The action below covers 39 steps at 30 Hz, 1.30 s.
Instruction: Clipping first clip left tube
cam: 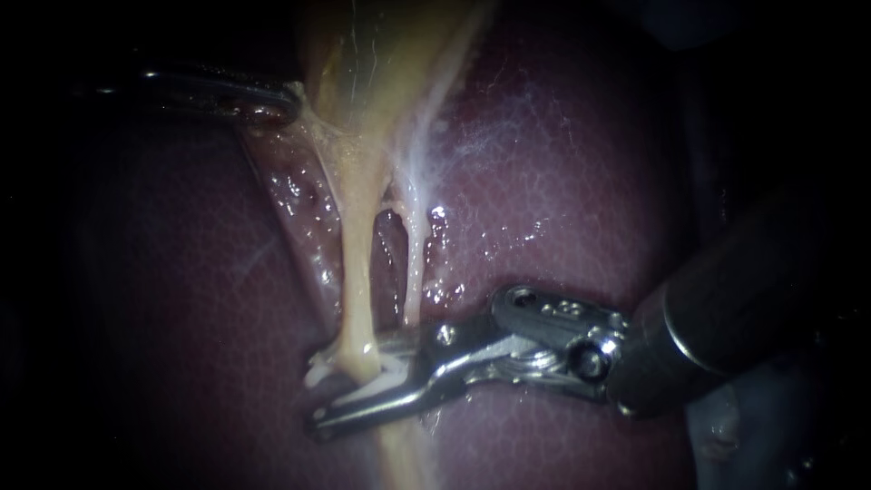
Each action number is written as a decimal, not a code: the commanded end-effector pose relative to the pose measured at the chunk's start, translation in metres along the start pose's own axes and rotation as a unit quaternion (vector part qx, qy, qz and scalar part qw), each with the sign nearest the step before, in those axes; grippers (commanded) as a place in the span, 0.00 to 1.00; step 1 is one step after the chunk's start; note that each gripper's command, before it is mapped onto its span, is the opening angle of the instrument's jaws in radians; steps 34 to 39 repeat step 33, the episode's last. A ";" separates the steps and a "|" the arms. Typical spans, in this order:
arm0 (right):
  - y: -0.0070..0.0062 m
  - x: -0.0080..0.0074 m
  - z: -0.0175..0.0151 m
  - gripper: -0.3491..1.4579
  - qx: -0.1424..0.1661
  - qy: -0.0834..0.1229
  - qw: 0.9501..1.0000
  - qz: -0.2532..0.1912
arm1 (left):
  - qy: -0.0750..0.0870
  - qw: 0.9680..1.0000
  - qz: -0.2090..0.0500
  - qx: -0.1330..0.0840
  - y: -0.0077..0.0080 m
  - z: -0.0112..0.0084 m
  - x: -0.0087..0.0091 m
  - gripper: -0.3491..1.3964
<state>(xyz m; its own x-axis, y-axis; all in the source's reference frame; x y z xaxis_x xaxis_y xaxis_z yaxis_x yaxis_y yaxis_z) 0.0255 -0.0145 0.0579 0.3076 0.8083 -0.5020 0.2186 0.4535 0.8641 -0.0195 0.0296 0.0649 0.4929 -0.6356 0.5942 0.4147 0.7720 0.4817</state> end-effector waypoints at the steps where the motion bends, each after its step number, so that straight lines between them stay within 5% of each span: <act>1: 0.0000 0.0000 0.0000 0.34 0.000 0.000 1.000 0.000 | 0.000 1.000 0.000 0.000 0.0000 0.0000 0.0000 0.00; 11: -0.0001 0.0001 -0.0001 0.20 0.000 0.000 1.000 0.000 | 0.000 1.000 0.000 0.000 0.0000 0.0000 0.0000 0.00; 14: -0.0003 0.0002 -0.0004 0.00 0.002 0.000 1.000 0.001 | 0.000 1.000 0.000 0.000 0.0000 0.0000 0.0000 0.00; 39: 0.0004 0.0000 -0.0008 0.00 0.007 -0.003 1.000 0.007 | 0.000 1.000 0.000 0.000 0.0000 -0.0001 0.0000 0.00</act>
